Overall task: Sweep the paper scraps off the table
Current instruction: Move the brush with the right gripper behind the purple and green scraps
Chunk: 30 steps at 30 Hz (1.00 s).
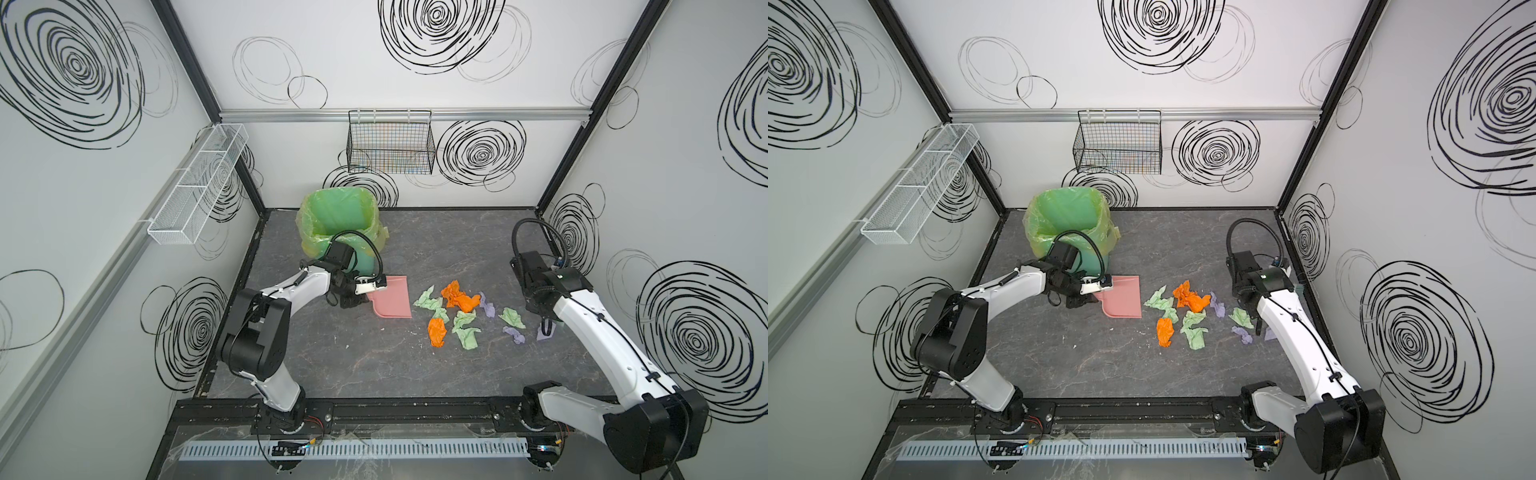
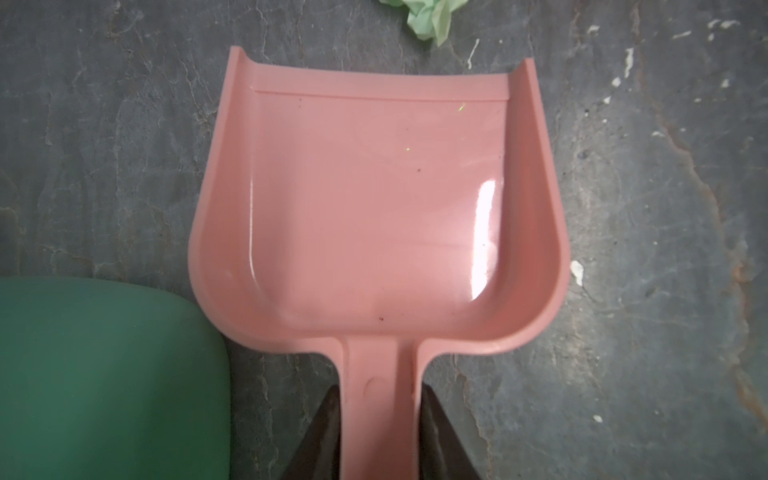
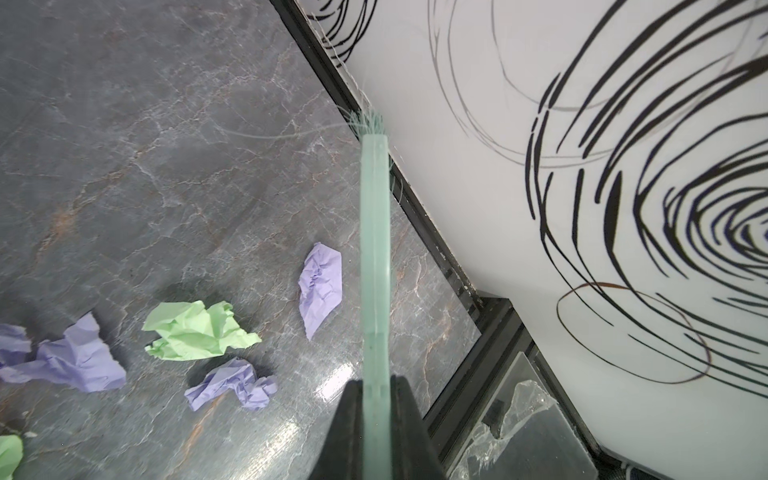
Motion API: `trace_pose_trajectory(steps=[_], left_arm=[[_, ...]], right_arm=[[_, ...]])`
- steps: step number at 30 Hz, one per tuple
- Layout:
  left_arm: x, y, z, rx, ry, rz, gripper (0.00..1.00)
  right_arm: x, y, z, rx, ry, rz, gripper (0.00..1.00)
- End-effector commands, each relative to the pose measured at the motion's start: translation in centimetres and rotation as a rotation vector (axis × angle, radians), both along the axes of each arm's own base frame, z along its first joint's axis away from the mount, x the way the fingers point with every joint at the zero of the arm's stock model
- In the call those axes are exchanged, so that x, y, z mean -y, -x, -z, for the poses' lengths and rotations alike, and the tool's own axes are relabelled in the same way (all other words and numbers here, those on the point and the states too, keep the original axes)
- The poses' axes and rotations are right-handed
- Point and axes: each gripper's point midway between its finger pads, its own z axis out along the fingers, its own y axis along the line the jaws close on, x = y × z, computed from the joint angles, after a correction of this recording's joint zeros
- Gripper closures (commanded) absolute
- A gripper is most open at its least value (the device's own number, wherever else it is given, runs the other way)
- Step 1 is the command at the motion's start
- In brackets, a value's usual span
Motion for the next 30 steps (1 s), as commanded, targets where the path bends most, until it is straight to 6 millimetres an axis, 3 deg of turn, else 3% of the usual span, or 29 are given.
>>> trace_pose_trajectory(steps=[1, 19, 30], left_arm=[[0.3, 0.5, -0.9, 0.002, 0.042, 0.011, 1.00], [-0.1, -1.2, -1.8, 0.001, 0.088, 0.019, 1.00], [-1.5, -1.3, -1.1, -0.014, 0.082, -0.003, 1.00]], right_arm=[[0.6, 0.7, -0.1, 0.016, -0.017, 0.022, 1.00], [-1.0, -0.7, 6.4, -0.223, -0.107, -0.067, 1.00], [-5.5, -1.5, 9.4, -0.352, -0.168, -0.213, 1.00]])
